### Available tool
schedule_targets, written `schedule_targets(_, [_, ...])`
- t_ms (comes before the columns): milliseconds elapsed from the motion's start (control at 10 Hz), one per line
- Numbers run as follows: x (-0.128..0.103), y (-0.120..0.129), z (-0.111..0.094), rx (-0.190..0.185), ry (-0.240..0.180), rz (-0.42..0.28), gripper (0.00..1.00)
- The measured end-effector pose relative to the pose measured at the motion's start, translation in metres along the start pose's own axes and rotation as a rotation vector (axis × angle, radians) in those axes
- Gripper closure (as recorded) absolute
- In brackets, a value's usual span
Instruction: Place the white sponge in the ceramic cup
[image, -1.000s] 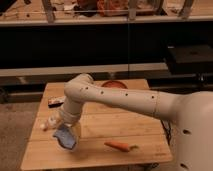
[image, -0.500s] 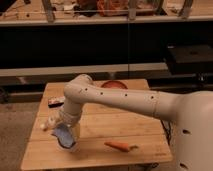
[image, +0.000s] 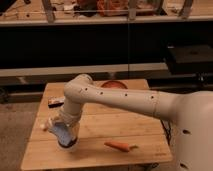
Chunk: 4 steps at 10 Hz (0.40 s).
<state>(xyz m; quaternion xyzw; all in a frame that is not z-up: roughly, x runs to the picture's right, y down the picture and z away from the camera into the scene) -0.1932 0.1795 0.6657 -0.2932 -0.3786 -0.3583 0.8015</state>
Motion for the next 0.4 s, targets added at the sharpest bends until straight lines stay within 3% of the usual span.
schedule_targets(400, [-0.0008, 0.0004, -0.0047, 0.0, -0.028, -0.007, 0.2])
